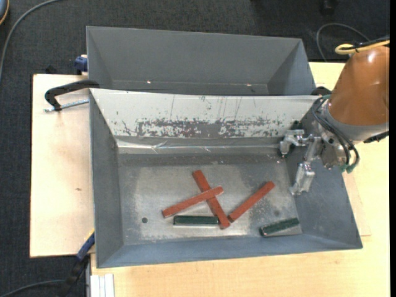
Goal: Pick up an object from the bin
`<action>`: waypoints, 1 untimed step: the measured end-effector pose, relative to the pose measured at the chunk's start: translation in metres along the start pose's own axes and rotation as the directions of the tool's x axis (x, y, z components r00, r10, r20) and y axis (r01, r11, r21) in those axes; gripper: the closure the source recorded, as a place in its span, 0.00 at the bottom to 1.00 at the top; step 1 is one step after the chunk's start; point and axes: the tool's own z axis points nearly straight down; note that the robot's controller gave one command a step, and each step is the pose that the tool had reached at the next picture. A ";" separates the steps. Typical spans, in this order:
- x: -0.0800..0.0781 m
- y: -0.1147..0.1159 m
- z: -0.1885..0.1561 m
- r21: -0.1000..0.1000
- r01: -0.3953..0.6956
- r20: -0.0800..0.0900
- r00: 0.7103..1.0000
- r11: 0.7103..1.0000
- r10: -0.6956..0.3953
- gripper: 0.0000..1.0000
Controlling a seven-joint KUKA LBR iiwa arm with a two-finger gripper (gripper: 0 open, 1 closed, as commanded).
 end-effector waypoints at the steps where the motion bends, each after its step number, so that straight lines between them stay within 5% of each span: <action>1: 0.040 0.040 0.096 -0.005 0.087 -0.011 0.996 0.996 -0.087 0.00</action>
Offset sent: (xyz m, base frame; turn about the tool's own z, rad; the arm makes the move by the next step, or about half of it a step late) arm -0.0373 0.0369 -0.0919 -0.0854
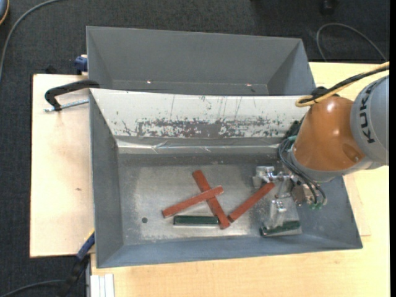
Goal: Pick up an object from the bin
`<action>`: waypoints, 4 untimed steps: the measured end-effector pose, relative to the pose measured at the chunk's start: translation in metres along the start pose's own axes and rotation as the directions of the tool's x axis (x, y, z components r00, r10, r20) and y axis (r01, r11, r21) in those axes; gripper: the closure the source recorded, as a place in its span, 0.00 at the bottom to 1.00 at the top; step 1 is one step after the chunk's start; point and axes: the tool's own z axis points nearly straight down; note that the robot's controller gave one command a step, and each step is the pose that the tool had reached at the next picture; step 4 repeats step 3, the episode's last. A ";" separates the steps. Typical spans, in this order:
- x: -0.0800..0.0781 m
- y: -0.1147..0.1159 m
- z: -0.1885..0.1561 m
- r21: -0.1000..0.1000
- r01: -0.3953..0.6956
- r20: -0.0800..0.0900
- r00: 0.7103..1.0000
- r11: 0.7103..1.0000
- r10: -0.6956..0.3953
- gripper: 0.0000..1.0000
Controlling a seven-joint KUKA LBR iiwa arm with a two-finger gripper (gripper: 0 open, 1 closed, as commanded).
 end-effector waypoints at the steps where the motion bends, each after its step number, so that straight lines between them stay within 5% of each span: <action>1: -0.003 -0.002 -0.005 0.004 -0.002 0.010 1.000 1.000 0.002 1.00; 2: -0.015 0.010 -0.126 0.007 0.195 0.014 0.981 0.981 -0.195 1.00; 3: -0.010 0.022 -0.248 0.007 0.213 0.013 0.977 0.977 -0.213 1.00; 4: -0.010 0.022 -0.248 0.007 0.213 0.013 0.977 0.977 -0.213 1.00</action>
Offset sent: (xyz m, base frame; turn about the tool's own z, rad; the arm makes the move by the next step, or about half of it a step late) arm 0.0000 0.0000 0.0000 0.0000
